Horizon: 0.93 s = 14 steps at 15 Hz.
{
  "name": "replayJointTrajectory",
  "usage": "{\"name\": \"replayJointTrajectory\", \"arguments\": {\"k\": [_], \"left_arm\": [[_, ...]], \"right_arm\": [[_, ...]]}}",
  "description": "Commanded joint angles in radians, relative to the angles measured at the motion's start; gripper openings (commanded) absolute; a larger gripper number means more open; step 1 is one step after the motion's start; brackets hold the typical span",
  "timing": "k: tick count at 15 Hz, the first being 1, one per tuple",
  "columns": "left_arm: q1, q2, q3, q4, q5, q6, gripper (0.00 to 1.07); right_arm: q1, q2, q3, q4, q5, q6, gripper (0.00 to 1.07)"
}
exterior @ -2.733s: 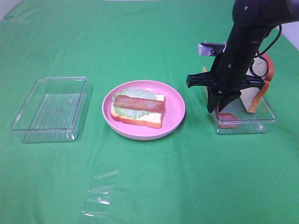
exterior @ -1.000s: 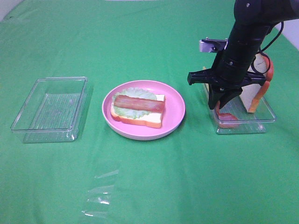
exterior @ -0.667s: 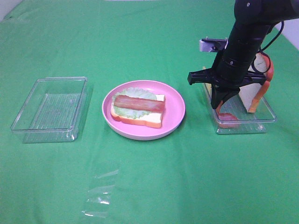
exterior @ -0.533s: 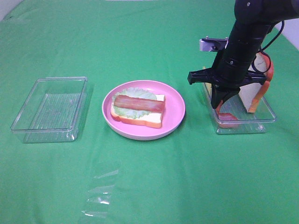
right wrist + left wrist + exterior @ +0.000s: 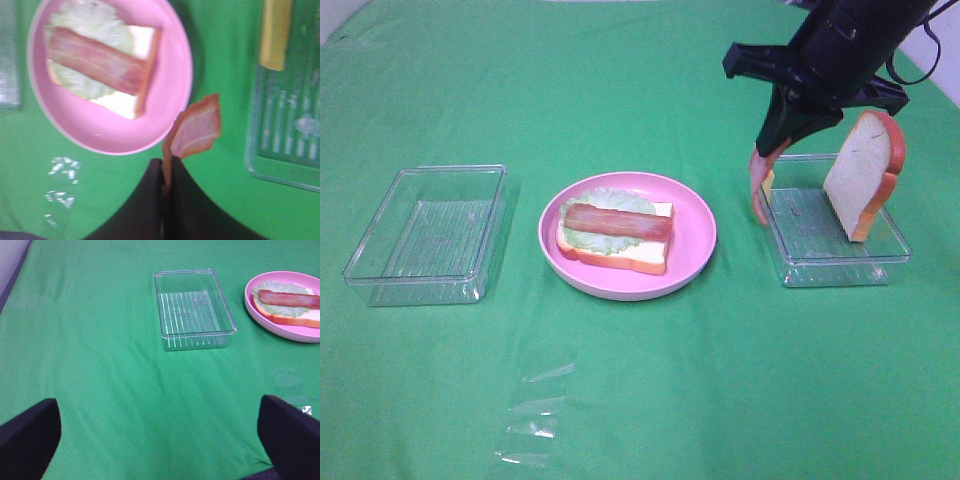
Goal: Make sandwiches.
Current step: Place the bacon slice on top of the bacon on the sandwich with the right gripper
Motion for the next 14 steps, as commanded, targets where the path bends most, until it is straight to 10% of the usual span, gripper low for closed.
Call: {"name": "replayJointTrajectory", "arguments": {"k": [1, 7, 14], "left_arm": [[-0.001, -0.021, 0.001, -0.002, -0.005, -0.006, 1.00], [-0.001, -0.021, 0.001, -0.003, -0.005, -0.006, 1.00], [-0.001, -0.021, 0.001, -0.003, -0.005, -0.006, 1.00]], "right_arm": [[0.000, -0.025, -0.005, 0.257, 0.002, -0.163, 0.00], [0.064, 0.110, -0.005, 0.852, -0.025, -0.532, 0.00], [0.176, 0.314, -0.148, 0.923, -0.048, -0.607, 0.00]]}}
